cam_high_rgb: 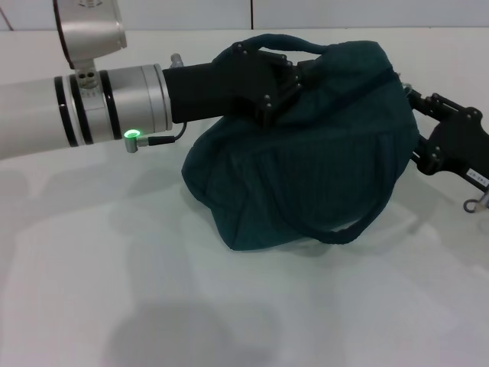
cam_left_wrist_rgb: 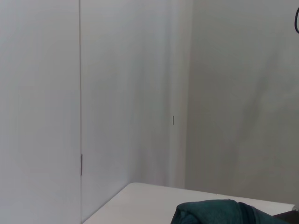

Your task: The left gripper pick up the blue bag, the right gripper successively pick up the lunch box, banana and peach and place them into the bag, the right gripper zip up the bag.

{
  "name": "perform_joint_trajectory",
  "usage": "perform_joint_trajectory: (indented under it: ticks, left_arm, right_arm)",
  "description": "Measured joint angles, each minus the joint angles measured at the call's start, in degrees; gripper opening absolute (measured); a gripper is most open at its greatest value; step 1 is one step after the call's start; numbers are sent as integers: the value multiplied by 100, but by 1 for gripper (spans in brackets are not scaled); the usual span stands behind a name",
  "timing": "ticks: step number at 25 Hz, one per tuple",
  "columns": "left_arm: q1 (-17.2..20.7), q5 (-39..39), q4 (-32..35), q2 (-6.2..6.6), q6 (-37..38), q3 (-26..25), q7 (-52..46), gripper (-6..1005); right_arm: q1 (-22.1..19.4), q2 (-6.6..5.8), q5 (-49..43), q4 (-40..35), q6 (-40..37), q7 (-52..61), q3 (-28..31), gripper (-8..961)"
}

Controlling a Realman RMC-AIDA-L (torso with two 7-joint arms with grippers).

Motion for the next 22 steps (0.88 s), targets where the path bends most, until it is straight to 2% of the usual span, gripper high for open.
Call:
perform_joint_trajectory:
  ticks: [5, 7, 17, 22]
  left_arm:
    - [0, -3, -30, 0, -6, -70, 71, 46]
    - [0, -8, -42, -1, -6, -71, 94, 46]
    - [19, -18, -48, -9, -6, -79, 111, 46]
    - [53, -19, -44, -9, -2, -79, 111, 47]
  right_arm:
    - [-72, -14, -2, -6, -179, -95, 13, 479]
    - [-57, -14, -1, -20, -163, -147, 31, 338]
    - [190, 2, 20, -43, 24, -170, 59, 306]
    - [159, 30, 20, -49, -2, -239, 60, 277]
